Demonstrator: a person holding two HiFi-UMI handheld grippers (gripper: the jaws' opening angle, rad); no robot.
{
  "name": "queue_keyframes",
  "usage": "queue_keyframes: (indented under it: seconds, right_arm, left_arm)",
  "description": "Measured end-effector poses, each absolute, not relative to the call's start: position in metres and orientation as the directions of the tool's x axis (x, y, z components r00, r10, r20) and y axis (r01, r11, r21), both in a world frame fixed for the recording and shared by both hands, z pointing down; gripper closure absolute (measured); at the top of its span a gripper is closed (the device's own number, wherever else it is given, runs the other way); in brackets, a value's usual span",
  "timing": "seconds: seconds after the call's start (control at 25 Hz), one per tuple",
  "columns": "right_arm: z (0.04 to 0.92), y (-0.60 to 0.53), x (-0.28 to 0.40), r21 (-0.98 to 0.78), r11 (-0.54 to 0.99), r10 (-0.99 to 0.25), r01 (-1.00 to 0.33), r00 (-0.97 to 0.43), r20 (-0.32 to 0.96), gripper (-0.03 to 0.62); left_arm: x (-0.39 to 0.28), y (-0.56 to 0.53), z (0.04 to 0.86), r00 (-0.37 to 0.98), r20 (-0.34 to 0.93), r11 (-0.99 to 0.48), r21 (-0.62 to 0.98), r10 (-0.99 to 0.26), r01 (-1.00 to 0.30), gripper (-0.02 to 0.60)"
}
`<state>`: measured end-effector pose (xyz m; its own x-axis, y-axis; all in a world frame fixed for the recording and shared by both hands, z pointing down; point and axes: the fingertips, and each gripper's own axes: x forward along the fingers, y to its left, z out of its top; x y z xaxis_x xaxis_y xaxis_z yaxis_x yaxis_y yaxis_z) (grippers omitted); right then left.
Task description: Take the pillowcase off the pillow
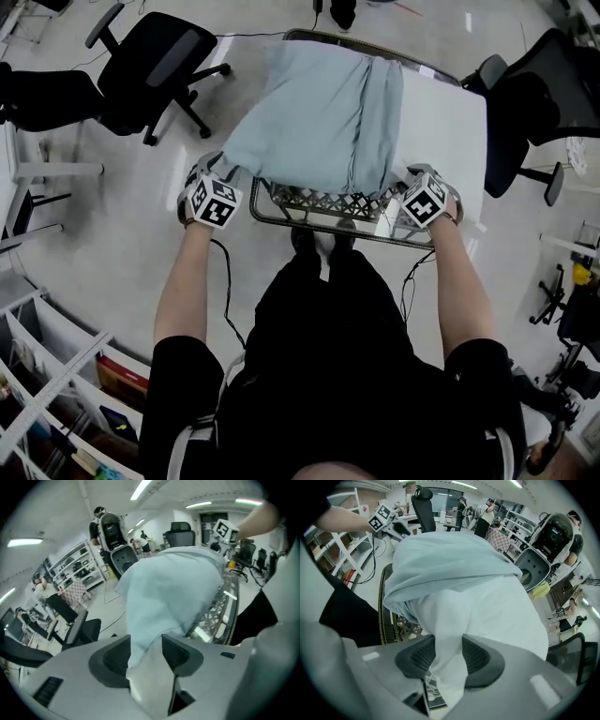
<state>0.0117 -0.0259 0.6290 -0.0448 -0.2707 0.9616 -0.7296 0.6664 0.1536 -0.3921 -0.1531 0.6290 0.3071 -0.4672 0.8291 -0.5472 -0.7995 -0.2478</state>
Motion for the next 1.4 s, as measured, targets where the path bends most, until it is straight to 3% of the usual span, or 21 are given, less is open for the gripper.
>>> queue_keyframes:
  seconds: [0.08,0.28,0.4,0.52,0.72,0.96,1.16,1.4]
  right_arm:
    - [0.626,-0.025,0.008,0.152,0.675,-0.265,-0.721,-0.044,0.963,0.402]
    - [0.621,-0.027,0.004,0.132,0.668,-0.269,-0.732,-0.071,0.961,0.395]
    - [0.624,-0.028,0.002,0.132,0.674,-0.265,-0.727,-0.071,0.962,0.395]
    - [0.629,-0.029,0.001,0.122,0.666,-0.264,-0.736,-0.08,0.961,0.396]
    - [0.629,-0.025,0.005,0.114,0.664,-0.279,-0.739,-0.103,0.955,0.438]
    - [0.622,-0.021,0.008,0.082,0.655,-0.286,-0.751,-0.146,0.947,0.479]
    - [0.616,-0.01,0.003,0.048,0.661,-0.267,-0.749,-0.176,0.947,0.51]
    - [0.584,-0.038,0.032,0.055,0.644,-0.322,-0.763,-0.205,0.924,0.508]
  left_arm:
    - [-0.361,-0.129,0.617,0.386,0.805,-0.832,-0.223,-0.451,-0.508,0.364]
    - [-0.254,-0.083,0.582,0.585,0.711,-0.88,-0.1,-0.39,-0.465,0.364]
    - [-0.207,-0.078,0.585,0.583,0.715,-0.881,-0.098,-0.385,-0.463,0.362]
    - [-0.206,-0.087,0.598,0.512,0.757,-0.857,-0.123,-0.407,-0.5,0.386]
    - [-0.23,-0.085,0.597,0.505,0.772,-0.871,-0.125,-0.387,-0.475,0.561]
    - [-0.255,-0.096,0.598,0.5,0.766,-0.836,-0.088,-0.405,-0.542,0.572]
    - [-0.261,-0.102,0.585,0.574,0.729,-0.793,0.071,-0.373,-0.605,0.571]
    - [-0.231,-0.147,0.52,0.635,0.628,-0.81,0.014,-0.449,-0.586,0.564]
